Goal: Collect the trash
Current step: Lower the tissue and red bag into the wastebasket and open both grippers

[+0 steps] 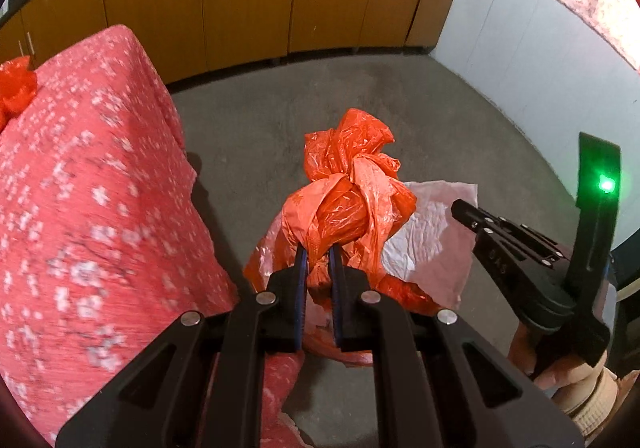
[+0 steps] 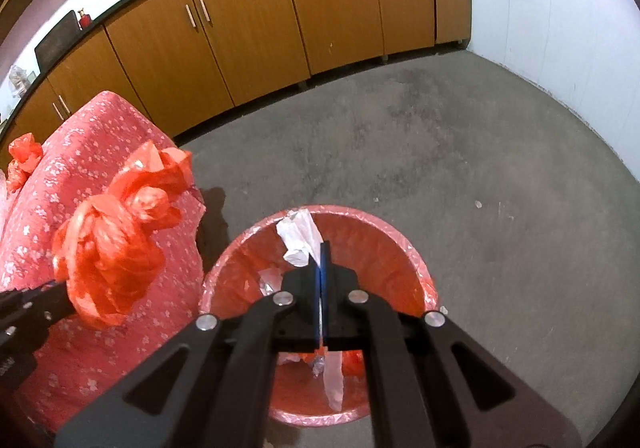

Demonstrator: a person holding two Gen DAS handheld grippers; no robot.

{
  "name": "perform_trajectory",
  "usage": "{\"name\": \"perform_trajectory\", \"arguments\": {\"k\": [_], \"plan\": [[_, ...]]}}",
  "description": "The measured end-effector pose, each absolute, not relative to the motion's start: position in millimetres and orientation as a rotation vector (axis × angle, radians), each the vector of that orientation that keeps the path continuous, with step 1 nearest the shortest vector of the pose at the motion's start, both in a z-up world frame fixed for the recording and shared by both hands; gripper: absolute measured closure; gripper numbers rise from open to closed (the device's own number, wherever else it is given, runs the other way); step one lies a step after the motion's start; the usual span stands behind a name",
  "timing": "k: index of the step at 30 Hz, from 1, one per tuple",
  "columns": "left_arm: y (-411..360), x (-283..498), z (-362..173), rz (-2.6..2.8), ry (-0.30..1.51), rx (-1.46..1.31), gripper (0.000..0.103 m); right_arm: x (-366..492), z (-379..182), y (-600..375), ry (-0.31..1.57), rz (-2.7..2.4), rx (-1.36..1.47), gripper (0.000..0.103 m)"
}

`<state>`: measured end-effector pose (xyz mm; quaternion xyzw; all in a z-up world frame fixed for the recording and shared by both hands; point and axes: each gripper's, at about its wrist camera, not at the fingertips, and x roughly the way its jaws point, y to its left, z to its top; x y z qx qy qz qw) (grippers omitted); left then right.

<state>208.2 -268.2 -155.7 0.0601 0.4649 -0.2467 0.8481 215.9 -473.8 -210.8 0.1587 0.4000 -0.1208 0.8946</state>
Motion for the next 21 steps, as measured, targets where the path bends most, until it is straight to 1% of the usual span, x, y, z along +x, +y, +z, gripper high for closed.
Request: {"name": "perform_trajectory", "arguments": {"k": [9, 12, 17, 19, 21], "plan": [[-290.2, 211.6, -176.2, -0.518, 1.027, 0.149, 0.093, 216.5, -227.6, -485.3, 0.855, -0.248, 0.345, 0.100], [-301.6, 215.4, -179.5, -0.519, 1.043, 0.157, 0.093, 217.9, -231.2, -491.0, 0.862, -0.248, 0.357, 0.097], [-312.9, 219.5, -186.8, -0.518, 1.065, 0.154, 0.092, 215.0, -237.1, -494.2, 0.863, -0.249, 0.369, 0.096], [-314.5, 221.0, -189.9, -0.522, 1.072, 0.156, 0.090, 213.3, -237.8, -495.1, 0.861, -0.253, 0.366, 0.089], [-315.6, 223.1, -190.7, -0.522, 1.077, 0.149, 0.088, 211.1, -237.1, -496.1, 0.857, -0.257, 0.369, 0.086]]}}
